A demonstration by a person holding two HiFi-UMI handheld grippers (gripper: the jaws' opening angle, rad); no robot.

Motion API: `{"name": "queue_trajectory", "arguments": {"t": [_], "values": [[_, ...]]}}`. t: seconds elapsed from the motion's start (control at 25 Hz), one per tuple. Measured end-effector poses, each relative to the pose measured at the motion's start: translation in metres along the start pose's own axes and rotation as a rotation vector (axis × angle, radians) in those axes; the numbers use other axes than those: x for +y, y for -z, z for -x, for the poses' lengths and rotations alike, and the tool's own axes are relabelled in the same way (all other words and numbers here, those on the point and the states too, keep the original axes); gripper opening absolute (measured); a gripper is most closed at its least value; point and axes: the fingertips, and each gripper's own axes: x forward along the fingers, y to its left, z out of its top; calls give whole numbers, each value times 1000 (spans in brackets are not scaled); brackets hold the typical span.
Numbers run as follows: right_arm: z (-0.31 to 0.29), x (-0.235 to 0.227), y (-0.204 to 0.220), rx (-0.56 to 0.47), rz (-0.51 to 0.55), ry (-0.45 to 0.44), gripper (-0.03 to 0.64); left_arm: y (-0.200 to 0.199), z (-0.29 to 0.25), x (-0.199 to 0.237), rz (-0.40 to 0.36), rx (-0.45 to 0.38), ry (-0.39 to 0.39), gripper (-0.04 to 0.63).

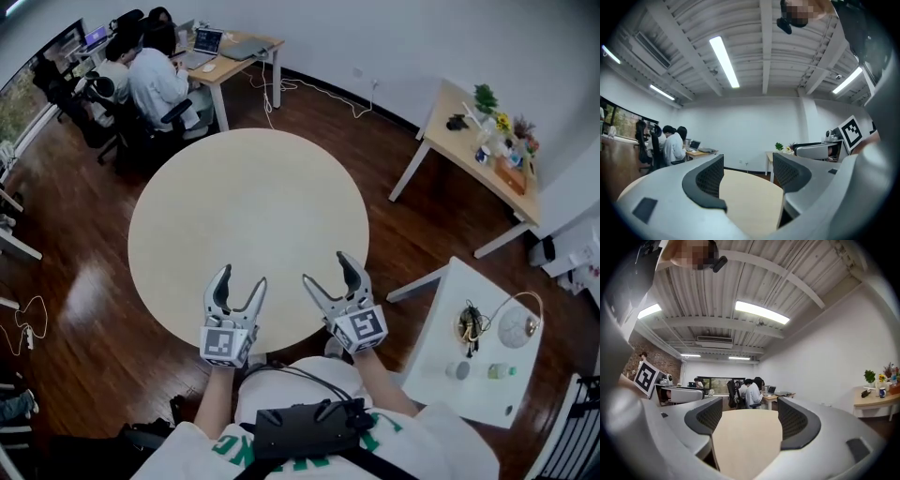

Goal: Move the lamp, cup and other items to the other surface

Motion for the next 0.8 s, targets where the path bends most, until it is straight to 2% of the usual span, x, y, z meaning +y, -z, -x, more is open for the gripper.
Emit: {"name": "queue_trajectory", "arguments": {"t": [0.12, 0.24, 0.6, 0.8], "values": [[-8, 13, 5, 32, 2, -33, 393, 3, 5, 12, -22, 5, -9, 324], [-11, 20, 7, 68, -4, -44, 393, -3, 7, 13, -6, -3, -18, 324], [-15, 22, 17, 77, -32, -73, 377, -1, 1, 9, -11, 4, 3, 324], [-15, 19, 21, 60, -91, -62, 371, 2, 1, 7, -9, 8, 10, 324]]}}
